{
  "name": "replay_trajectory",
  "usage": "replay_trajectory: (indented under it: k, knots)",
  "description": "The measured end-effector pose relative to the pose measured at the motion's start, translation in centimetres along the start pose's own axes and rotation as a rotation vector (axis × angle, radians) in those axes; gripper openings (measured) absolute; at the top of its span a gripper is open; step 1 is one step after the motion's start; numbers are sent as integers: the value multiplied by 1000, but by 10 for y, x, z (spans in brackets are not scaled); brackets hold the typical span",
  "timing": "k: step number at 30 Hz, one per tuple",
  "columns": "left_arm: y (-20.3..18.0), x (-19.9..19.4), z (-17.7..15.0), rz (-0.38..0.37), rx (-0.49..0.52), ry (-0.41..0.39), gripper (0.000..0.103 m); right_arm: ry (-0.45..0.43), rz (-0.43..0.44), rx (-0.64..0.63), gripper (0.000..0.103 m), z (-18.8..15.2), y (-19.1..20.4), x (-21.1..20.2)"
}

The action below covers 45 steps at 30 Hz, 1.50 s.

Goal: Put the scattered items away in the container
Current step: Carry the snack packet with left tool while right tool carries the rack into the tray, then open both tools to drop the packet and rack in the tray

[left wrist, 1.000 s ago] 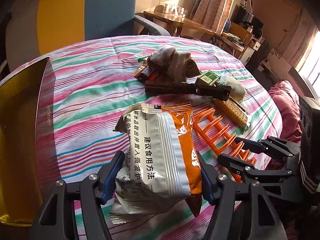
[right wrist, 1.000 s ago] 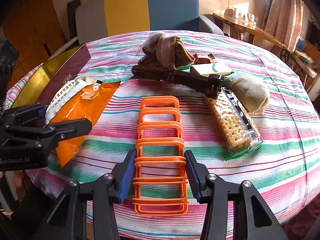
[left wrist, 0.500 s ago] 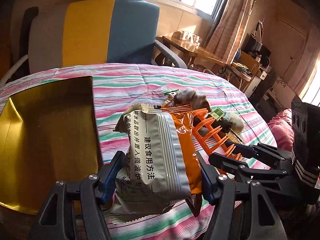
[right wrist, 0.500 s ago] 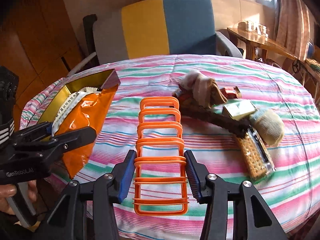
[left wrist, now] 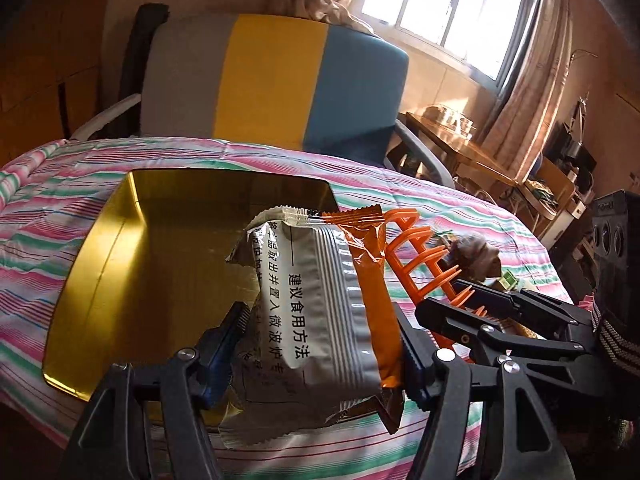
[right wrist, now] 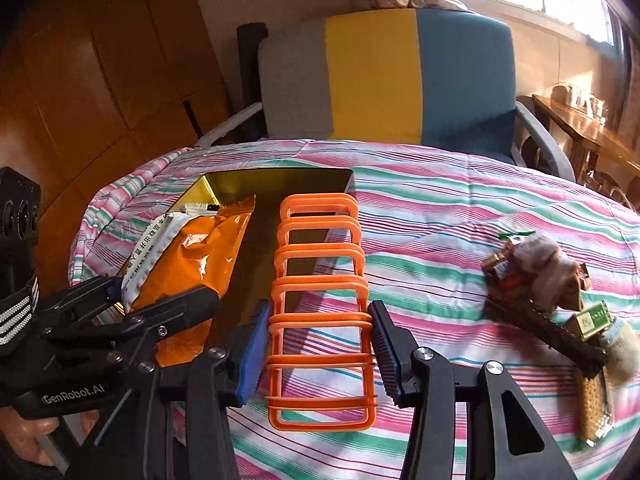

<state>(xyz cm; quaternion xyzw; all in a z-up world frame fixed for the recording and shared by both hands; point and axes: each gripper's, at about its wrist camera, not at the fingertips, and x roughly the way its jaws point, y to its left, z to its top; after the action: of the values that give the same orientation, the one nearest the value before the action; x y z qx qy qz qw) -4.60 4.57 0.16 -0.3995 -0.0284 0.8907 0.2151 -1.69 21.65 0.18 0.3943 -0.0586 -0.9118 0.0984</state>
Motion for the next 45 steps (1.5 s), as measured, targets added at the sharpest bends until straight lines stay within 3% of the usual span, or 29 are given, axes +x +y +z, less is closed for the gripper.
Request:
replay_trajectory:
  k: [6,16,31,45]
  knots:
    - [36,0,5,86,-36,-20,69,10,32,-39,49,15,32,20]
    - [90,23,5,200,-66,31,69,94,26,-62,49,23,61,74]
    - [114,50,1,233,-98,143,69,217,-21,-64,51,20,72,124]
    - [112,27,5,260,-128,80,70,178,6,-66,55,20,77,109]
